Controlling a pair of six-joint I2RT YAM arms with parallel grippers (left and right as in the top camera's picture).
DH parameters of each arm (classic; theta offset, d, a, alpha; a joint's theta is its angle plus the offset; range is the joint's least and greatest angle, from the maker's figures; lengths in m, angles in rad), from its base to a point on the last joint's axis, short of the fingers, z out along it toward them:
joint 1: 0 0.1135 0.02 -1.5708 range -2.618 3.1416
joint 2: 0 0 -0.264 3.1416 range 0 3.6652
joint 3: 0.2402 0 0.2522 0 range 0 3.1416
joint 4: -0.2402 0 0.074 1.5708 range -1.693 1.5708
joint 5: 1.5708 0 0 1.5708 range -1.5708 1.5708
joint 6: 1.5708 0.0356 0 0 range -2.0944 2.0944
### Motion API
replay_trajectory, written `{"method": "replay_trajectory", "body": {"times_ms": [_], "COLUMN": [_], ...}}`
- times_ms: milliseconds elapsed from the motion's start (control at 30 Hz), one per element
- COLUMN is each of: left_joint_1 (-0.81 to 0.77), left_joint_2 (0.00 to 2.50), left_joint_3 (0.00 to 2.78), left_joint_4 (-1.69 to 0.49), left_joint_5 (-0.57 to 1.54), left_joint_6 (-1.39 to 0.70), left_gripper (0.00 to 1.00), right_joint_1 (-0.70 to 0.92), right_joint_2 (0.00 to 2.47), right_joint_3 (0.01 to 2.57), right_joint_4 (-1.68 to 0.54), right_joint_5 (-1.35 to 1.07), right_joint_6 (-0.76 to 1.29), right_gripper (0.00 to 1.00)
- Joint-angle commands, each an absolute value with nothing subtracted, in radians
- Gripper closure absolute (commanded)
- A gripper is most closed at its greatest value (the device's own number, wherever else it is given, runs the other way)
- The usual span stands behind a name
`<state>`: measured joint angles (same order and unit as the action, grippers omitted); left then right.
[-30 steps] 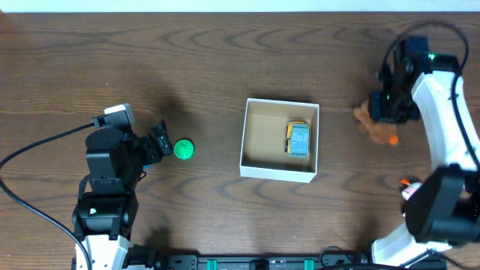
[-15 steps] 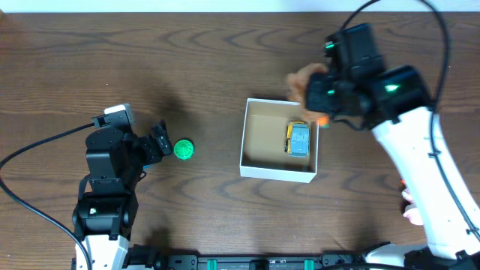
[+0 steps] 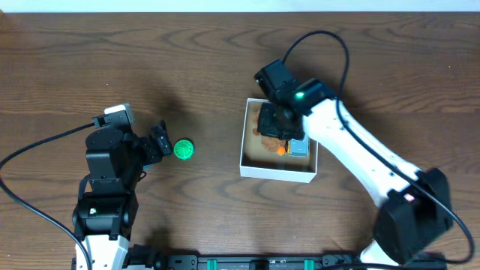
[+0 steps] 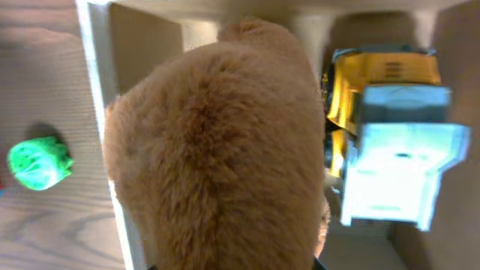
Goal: Pack container
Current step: 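Lower the bear into the box beside the truck and open right gripper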
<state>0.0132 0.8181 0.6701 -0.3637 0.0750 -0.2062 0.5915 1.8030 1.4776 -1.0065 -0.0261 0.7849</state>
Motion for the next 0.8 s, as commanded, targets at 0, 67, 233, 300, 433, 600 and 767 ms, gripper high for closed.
{"method": "replay_trajectory", "body": {"times_ms": [0, 67, 233, 300, 433, 600, 767], "left_joint_1": [0.019, 0.019, 0.019, 0.019, 0.019, 0.019, 0.019], "left_joint_2": [0.817, 0.817, 0.817, 0.817, 0.817, 0.817, 0.817], "left_joint_3": [0.698, 0.698, 0.698, 0.698, 0.698, 0.698, 0.698], "left_joint_4": [-0.366, -0.366, -0.366, -0.366, -0.366, -0.366, -0.366], "left_joint_5": [0.067, 0.067, 0.067, 0.067, 0.067, 0.067, 0.067], "left_joint_6": [-0.208, -0.208, -0.208, -0.208, -0.208, -0.208, -0.208], "left_gripper": [0.02, 0.02, 0.02, 0.02, 0.02, 0.02, 0.02], "right_joint_1": [0.586, 0.577, 0.558, 0.557, 0.556, 0.55, 0.55], "right_joint_2": [1.845, 1.87, 1.926, 1.94, 1.947, 1.934, 1.9], "right_joint_3": [1.477, 1.477, 1.477, 1.477, 1.477, 1.49, 1.563], "right_joint_4": [-1.002, -1.003, -1.011, -1.01, -0.996, -0.993, -1.034], "right_joint_5": [0.013, 0.026, 0.027, 0.027, 0.027, 0.025, 0.027], "right_joint_6": [0.813, 0.803, 0.783, 0.783, 0.762, 0.706, 0.647], "right_gripper": [0.99, 0.99, 0.95, 0.76, 0.6, 0.41, 0.33]}}
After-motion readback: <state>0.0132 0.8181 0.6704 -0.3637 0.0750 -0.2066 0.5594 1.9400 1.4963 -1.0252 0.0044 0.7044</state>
